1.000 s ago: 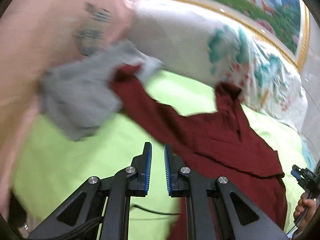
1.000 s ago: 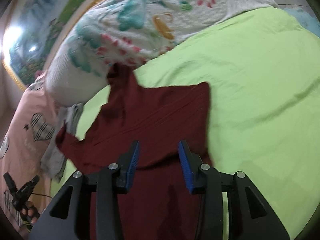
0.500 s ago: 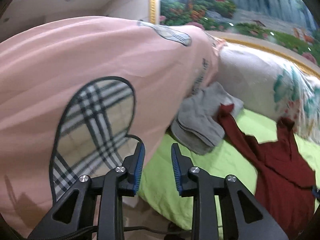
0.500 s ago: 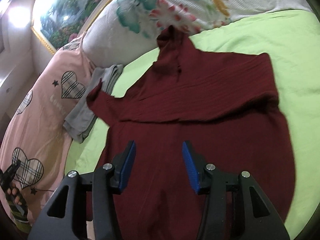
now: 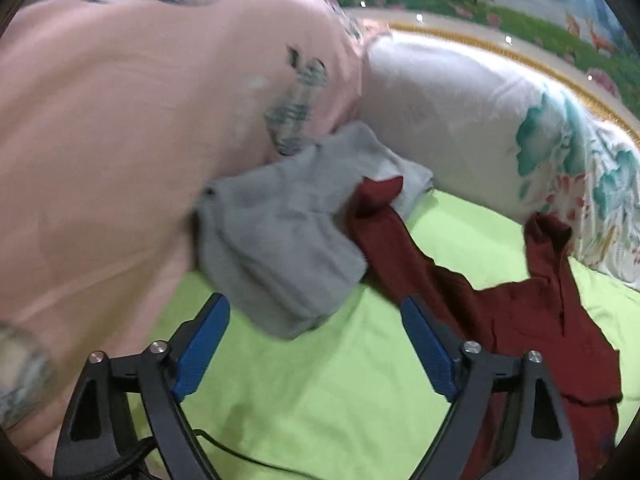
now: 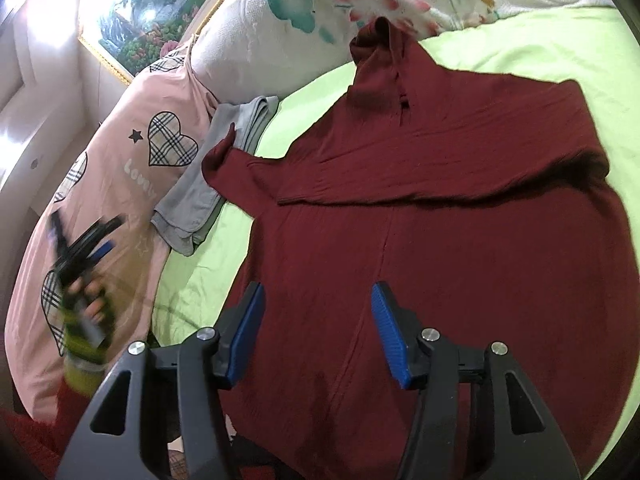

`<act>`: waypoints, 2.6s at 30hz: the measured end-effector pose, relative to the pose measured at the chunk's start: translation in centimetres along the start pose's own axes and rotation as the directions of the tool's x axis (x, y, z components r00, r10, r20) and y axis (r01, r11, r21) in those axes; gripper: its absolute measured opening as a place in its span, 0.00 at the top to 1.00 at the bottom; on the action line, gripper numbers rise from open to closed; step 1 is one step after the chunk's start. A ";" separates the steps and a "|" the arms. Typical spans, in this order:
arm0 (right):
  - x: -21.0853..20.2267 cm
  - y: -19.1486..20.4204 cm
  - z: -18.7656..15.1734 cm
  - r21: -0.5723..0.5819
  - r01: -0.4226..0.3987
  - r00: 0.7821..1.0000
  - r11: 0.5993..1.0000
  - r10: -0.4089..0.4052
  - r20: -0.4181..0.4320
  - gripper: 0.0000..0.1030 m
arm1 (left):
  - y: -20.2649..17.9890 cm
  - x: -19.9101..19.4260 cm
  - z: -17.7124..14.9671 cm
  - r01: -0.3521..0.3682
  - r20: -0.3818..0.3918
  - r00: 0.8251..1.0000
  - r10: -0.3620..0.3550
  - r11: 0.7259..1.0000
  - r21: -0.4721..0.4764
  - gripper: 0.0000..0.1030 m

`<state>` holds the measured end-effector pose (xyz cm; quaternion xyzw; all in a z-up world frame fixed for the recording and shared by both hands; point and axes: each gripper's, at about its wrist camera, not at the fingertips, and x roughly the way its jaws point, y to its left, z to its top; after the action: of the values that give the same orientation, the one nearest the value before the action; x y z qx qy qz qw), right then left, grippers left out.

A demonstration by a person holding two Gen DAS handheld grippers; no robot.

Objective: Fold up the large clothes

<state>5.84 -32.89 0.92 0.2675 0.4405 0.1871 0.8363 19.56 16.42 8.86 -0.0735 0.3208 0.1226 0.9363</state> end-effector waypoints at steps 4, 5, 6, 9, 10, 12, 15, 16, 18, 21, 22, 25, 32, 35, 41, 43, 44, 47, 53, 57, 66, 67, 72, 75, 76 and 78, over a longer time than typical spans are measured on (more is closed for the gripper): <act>0.9 -0.6 -0.2 0.012 -0.006 1.000 1.000 0.006 -0.018 0.45 | -2.1 8.5 3.5 0.033 -0.046 0.998 -0.035 0.999 -0.029 0.13; 1.3 -0.7 -0.1 0.010 0.002 1.000 1.000 -0.002 -0.025 0.45 | -2.5 10.6 4.5 0.045 -0.054 0.997 -0.047 0.998 -0.035 0.13; 1.7 -1.0 0.2 0.009 0.010 0.999 1.000 -0.009 -0.032 0.45 | -2.7 11.9 5.1 0.051 -0.058 0.997 -0.053 0.998 -0.038 0.13; 2.8 -1.8 1.1 0.036 0.024 0.999 0.999 -0.022 -0.042 0.45 | -3.8 18.4 8.0 0.059 -0.076 0.995 -0.061 0.998 -0.029 0.12; 3.1 -2.1 1.5 0.044 0.028 0.999 0.999 -0.026 -0.043 0.45 | -3.9 19.9 8.6 0.047 -0.083 0.995 -0.049 0.998 -0.029 0.12; 3.6 -2.3 2.3 0.047 0.041 0.998 0.998 -0.039 -0.039 0.45 | -4.0 23.6 9.9 0.045 -0.109 0.993 -0.049 0.998 -0.036 0.13; 4.0 -2.6 3.3 0.052 0.056 0.998 0.997 -0.054 -0.031 0.45 | -3.8 27.5 11.0 0.069 -0.143 0.987 -0.079 0.995 -0.071 0.19; 4.1 -2.8 3.5 0.057 0.057 0.998 0.997 -0.055 -0.029 0.45 | -3.9 28.2 11.2 0.088 -0.148 0.984 -0.099 0.993 -0.077 0.40; 4.2 -3.0 3.8 0.063 0.064 0.998 0.996 -0.062 -0.027 0.45 | -4.7 29.0 11.5 0.149 -0.163 0.974 -0.158 0.986 -0.069 0.95; 4.1 -3.3 3.9 0.069 0.068 0.998 0.995 -0.067 -0.017 0.45 | -6.7 27.5 11.4 0.176 -0.117 0.977 -0.176 0.984 -0.007 0.96; 3.8 -3.4 3.9 0.074 0.063 0.998 0.995 -0.063 -0.008 0.45 | -7.7 26.0 11.0 0.191 -0.088 0.978 -0.188 0.981 0.029 0.96; 2.7 -3.6 3.8 0.080 0.057 0.998 0.995 -0.059 0.025 0.45 | -10.3 21.2 9.2 0.256 -0.040 0.967 -0.253 0.963 0.082 0.96; -0.5 -4.8 3.4 0.102 0.064 0.993 0.993 -0.074 0.089 0.45 | -17.0 11.4 3.0 0.430 -0.025 0.902 -0.431 0.889 0.156 0.96; -2.0 -5.5 3.0 0.117 0.075 0.989 0.990 -0.089 0.115 0.45 | -20.6 7.8 -0.2 0.486 -0.039 0.871 -0.490 0.847 0.215 0.96; -3.7 -7.6 2.6 0.180 0.092 0.981 0.979 -0.120 0.155 0.45 | -30.3 2.7 -8.4 0.543 -0.133 0.830 -0.542 0.729 0.416 0.96; -3.8 -8.3 2.9 0.203 0.096 0.977 0.975 -0.131 0.169 0.45 | -33.3 1.8 -11.3 0.534 -0.156 0.830 -0.535 0.681 0.501 0.95; -3.8 -8.4 3.0 0.206 0.098 0.975 0.974 -0.135 0.175 0.45 | -34.6 1.8 -12.7 0.524 -0.173 0.835 -0.522 0.660 0.539 0.95; -3.8 -9.1 4.1 0.219 0.113 0.968 0.969 -0.157 0.195 0.45 | -36.4 2.4 -15.8 0.525 -0.235 0.838 -0.493 0.609 0.595 0.85; -1.9 -9.2 6.7 0.205 0.139 0.967 0.969 -0.177 0.182 0.45 | -33.5 2.2 -16.6 0.536 -0.267 0.838 -0.476 0.624 0.569 0.47; 1.2 -9.1 8.3 0.209 0.155 0.972 0.966 -0.187 0.145 0.45 | -27.9 2.1 -14.7 0.495 -0.230 0.867 -0.442 0.710 0.501 0.46; 5.6 -7.9 7.8 0.231 0.143 0.987 0.962 -0.157 0.045 0.45 | -16.2 5.9 -10.5 0.278 -0.147 0.959 -0.241 0.898 0.341 0.36; 5.9 -7.9 7.4 0.232 0.150 0.986 0.961 -0.162 0.032 0.45 | -15.9 6.6 -10.2 0.272 -0.153 0.960 -0.233 0.906 0.326 0.36; 7.8 -8.4 6.7 0.231 0.184 0.982 0.955 -0.188 -0.005 0.45 | -13.8 9.1 -9.6 0.248 -0.170 0.963 -0.207 0.929 0.274 0.36; 9.1 -8.3 7.2 0.206 0.187 0.982 0.961 -0.188 -0.014 0.47 | -13.4 9.8 -9.6 0.247 -0.183 0.961 -0.205 0.937 0.247 0.36; 9.5 -8.0 7.4 0.190 0.181 0.983 0.965 -0.181 -0.017 0.66 | -13.2 10.1 -9.6 0.249 -0.189 0.960 -0.206 0.938 0.240 0.36; 9.9 -7.5 7.7 0.169 0.167 0.986 0.971 -0.165 -0.027 0.95 | -13.2 10.4 -9.7 0.247 -0.196 0.960 -0.202 0.939 0.239 0.36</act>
<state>18.24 -35.53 -6.33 0.2990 0.4810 0.0799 0.8203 25.51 3.58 -4.41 0.0042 0.4015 -0.0354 0.9152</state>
